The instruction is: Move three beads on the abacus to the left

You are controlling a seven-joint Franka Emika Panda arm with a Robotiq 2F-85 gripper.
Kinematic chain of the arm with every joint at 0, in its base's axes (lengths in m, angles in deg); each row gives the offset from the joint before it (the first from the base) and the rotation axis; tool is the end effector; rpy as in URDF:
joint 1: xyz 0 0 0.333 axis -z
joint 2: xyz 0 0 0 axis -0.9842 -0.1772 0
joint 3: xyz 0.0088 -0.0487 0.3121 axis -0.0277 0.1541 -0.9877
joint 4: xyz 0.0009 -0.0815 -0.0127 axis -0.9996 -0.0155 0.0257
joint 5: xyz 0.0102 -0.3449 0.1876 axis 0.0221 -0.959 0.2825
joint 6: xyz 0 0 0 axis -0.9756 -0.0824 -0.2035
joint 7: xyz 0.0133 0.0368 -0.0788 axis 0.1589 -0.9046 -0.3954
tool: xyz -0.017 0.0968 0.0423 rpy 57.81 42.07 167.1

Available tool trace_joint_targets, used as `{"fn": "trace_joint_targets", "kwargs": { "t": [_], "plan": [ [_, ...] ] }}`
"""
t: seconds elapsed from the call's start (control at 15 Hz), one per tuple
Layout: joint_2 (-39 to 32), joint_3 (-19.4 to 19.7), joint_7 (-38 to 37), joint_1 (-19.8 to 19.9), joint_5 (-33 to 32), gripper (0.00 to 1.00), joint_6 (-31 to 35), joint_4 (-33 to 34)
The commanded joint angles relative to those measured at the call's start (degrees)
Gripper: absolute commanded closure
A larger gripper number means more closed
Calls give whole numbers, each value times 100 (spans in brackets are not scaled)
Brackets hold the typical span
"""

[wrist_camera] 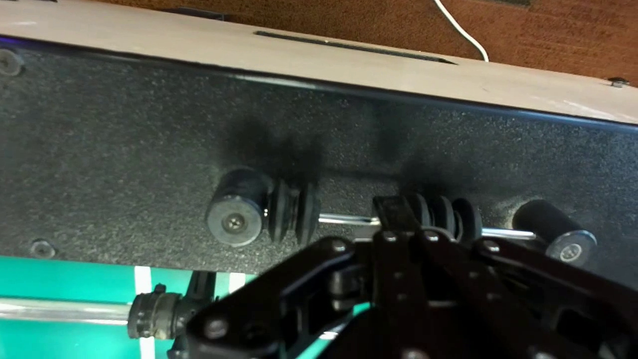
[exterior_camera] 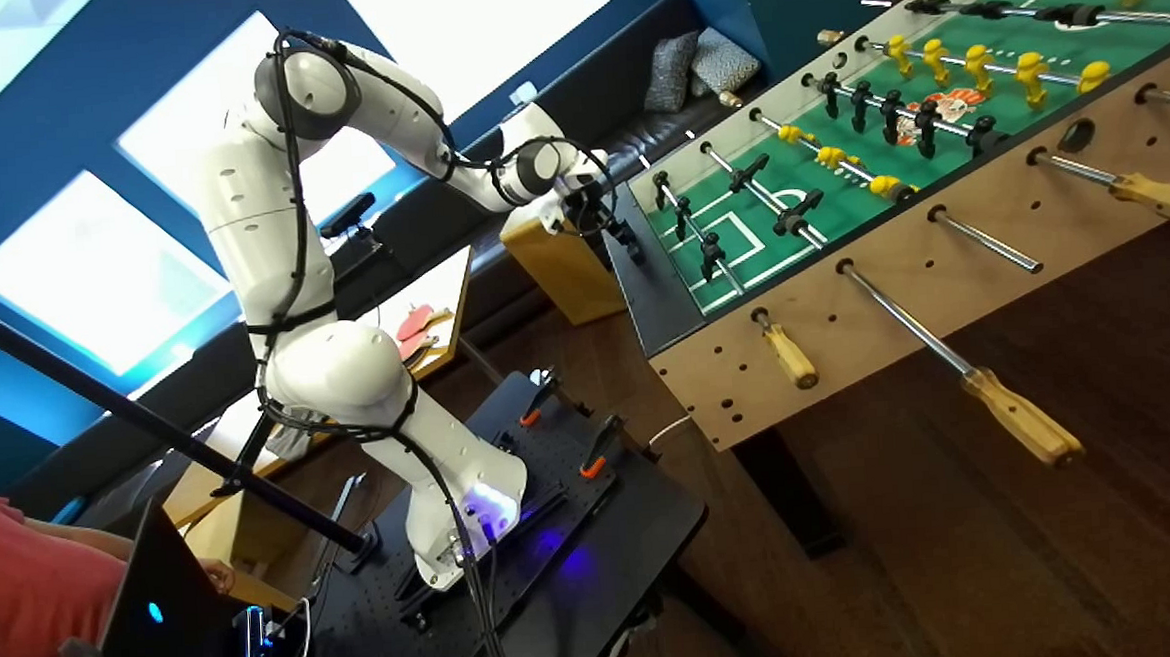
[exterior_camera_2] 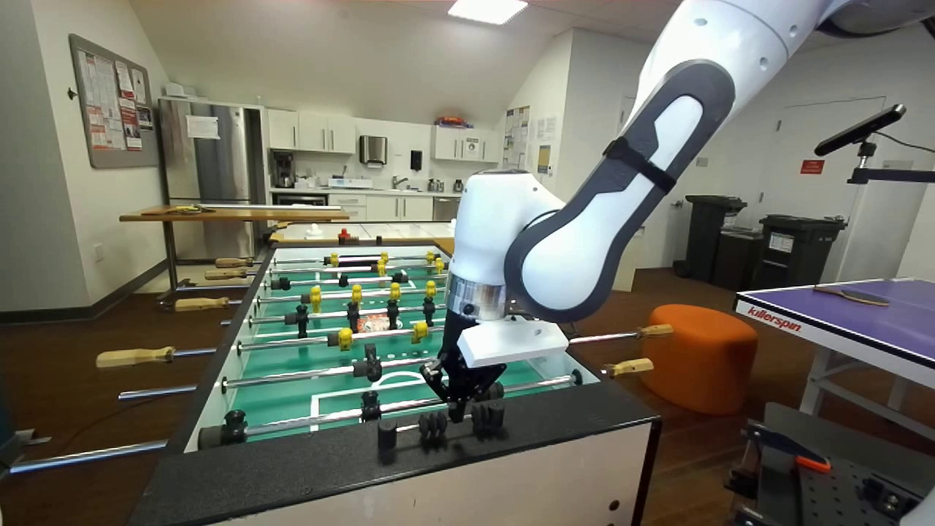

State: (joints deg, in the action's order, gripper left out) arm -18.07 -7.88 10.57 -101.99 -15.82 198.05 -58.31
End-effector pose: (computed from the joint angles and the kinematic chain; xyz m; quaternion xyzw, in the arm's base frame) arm 0.5435 0.2062 0.1904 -0.9783 0.1964 -0.0615 0.0233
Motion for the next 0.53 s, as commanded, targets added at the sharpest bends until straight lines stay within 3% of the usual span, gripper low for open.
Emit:
{"fn": "trace_joint_targets", "kwargs": {
  "t": [0.0, 0.47],
  "plan": [
    [-99, -37, 50, 17, 20, 100, 270, -5],
    [-245, -33, 77, -81, 15, 100, 433, 144]
  ]
}}
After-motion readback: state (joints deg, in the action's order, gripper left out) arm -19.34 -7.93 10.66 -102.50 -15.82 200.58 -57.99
